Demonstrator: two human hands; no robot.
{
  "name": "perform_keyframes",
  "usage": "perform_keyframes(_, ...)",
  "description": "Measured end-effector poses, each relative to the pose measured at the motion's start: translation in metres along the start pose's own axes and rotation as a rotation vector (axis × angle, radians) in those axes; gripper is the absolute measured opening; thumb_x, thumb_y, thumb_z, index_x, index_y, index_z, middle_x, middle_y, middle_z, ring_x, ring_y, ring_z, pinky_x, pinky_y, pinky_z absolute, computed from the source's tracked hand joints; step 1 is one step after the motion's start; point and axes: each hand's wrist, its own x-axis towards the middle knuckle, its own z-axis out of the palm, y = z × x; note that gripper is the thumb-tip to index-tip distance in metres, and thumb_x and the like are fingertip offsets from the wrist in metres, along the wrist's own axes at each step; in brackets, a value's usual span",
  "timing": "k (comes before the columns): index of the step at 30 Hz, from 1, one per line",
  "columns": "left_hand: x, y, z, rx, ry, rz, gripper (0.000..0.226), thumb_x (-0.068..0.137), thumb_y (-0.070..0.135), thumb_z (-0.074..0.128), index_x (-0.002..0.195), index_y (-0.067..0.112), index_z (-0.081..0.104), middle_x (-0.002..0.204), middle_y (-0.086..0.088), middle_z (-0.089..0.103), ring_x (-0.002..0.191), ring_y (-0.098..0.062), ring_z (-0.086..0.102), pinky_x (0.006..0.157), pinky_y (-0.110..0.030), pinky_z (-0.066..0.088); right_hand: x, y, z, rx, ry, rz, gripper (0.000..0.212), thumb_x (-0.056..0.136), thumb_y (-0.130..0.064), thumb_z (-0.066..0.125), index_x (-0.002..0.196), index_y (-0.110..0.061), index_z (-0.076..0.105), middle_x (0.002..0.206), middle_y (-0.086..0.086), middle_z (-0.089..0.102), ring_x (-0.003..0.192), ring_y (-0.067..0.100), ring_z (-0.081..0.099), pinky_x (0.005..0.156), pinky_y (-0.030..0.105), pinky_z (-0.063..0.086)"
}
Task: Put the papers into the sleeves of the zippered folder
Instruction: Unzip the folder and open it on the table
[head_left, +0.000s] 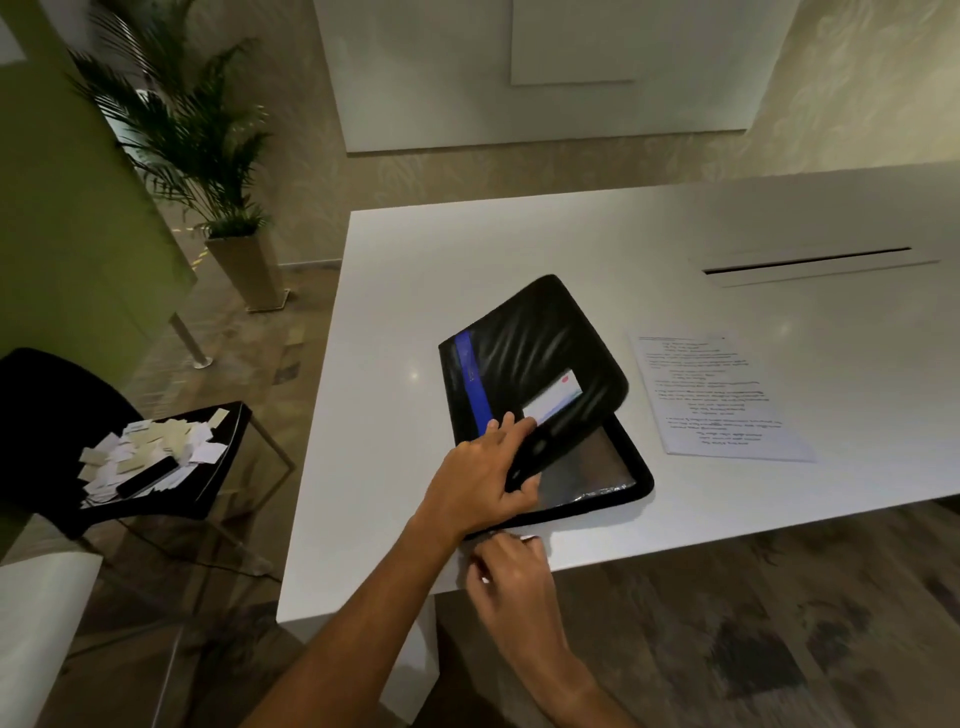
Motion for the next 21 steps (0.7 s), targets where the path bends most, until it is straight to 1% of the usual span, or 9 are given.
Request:
perform_keyframes(3,-0.020,-0.004,0.000,-0.221,0.128,-0.110,0.072,0.095,0.044,0.053,0.163,0.025,0.041,0.149,-0.011,0.068,0.112,-0.030,0.075,0.092,-0.035,0.063,-0.001,0.012,-0.002,0.035,-0.045,-0.015,0.017,0.091,-0.015,0.087,0.106,-0.016,0.080,0.105,-0.003,0.081,0.097,0.012,0.074,0.089,0.035,0.062)
perform_keyframes(6,-0.038,0.002,0.006,-0.495,0.259,-0.260,0.068,0.101,0.040,0.049,0.167,0.029,0.036,0.147,0.007,0.067,0.116,-0.007,0.073,0.097,-0.020,0.060,0.002,0.032,-0.011,0.020,-0.041,-0.032,0.019,0.097,-0.033,0.071,0.110,-0.020,0.077,0.116,-0.004,0.075,0.106,0.014,0.067,0.093,0.031,0.057)
perform_keyframes(9,-0.043,0.018,0.005,-0.653,0.446,-0.416,0.066,0.105,0.070,0.045,0.159,0.032,0.041,0.139,0.034,0.062,0.119,0.004,0.069,0.091,-0.013,0.060,0.011,0.054,-0.016,-0.072,0.018,-0.023,0.017,0.097,-0.030,0.071,0.109,-0.018,0.077,0.113,0.000,0.074,0.102,0.017,0.067,0.086,0.035,0.059)
perform_keyframes(11,-0.044,0.026,-0.002,-0.673,0.536,-0.497,0.054,0.103,0.080,0.037,0.151,0.056,0.039,0.129,0.042,0.061,0.114,0.007,0.068,0.084,-0.009,0.059,0.016,0.064,-0.016,-0.136,0.032,-0.040,0.015,0.096,-0.025,0.078,0.109,-0.017,0.079,0.109,0.001,0.074,0.098,0.019,0.067,0.084,0.038,0.059)
perform_keyframes(13,-0.045,0.030,-0.003,-0.686,0.588,-0.561,0.043,0.108,0.062,0.037,0.149,0.071,0.028,0.133,0.038,0.062,0.119,0.004,0.066,0.091,-0.014,0.059,0.018,0.070,-0.016,-0.188,0.032,-0.094,0.011,0.096,-0.022,0.079,0.105,-0.015,0.078,0.104,0.001,0.071,0.095,0.019,0.063,0.084,0.038,0.056)
perform_keyframes(15,-0.050,0.029,0.003,-0.723,0.626,-0.699,0.062,0.106,0.049,0.039,0.166,0.046,0.024,0.157,0.006,0.057,0.139,-0.016,0.059,0.115,-0.041,0.055,0.018,0.072,-0.016,-0.203,0.031,-0.124,0.007,0.096,-0.018,0.078,0.101,-0.014,0.076,0.100,0.001,0.068,0.092,0.019,0.060,0.083,0.037,0.055)
perform_keyframes(17,-0.054,0.027,0.002,-0.747,0.682,-0.816,0.074,0.102,0.044,0.045,0.170,0.025,0.022,0.158,-0.006,0.053,0.144,-0.032,0.054,0.119,-0.050,0.049,0.018,0.072,-0.016,-0.190,0.032,-0.120,0.006,0.096,-0.015,0.078,0.100,-0.012,0.076,0.100,0.002,0.067,0.092,0.019,0.060,0.081,0.036,0.055)
perform_keyframes(19,-0.059,0.022,-0.008,-0.729,0.852,-0.828,0.070,0.099,0.035,0.058,0.162,0.027,0.029,0.137,0.006,0.064,0.126,-0.013,0.067,0.106,-0.042,0.061,0.018,0.071,-0.017,-0.179,0.025,-0.115,0.004,0.097,-0.013,0.077,0.100,-0.011,0.076,0.101,0.001,0.066,0.091,0.019,0.060,0.081,0.034,0.054)
perform_keyframes(21,-0.064,0.013,-0.021,-0.700,1.014,-0.810,0.074,0.093,0.025,0.070,0.155,0.037,0.032,0.137,0.009,0.061,0.121,0.003,0.066,0.099,-0.031,0.065,0.020,0.070,-0.019,-0.181,0.009,-0.119,0.004,0.096,-0.012,0.077,0.100,-0.011,0.076,0.101,0.000,0.066,0.091,0.019,0.060,0.081,0.034,0.054)
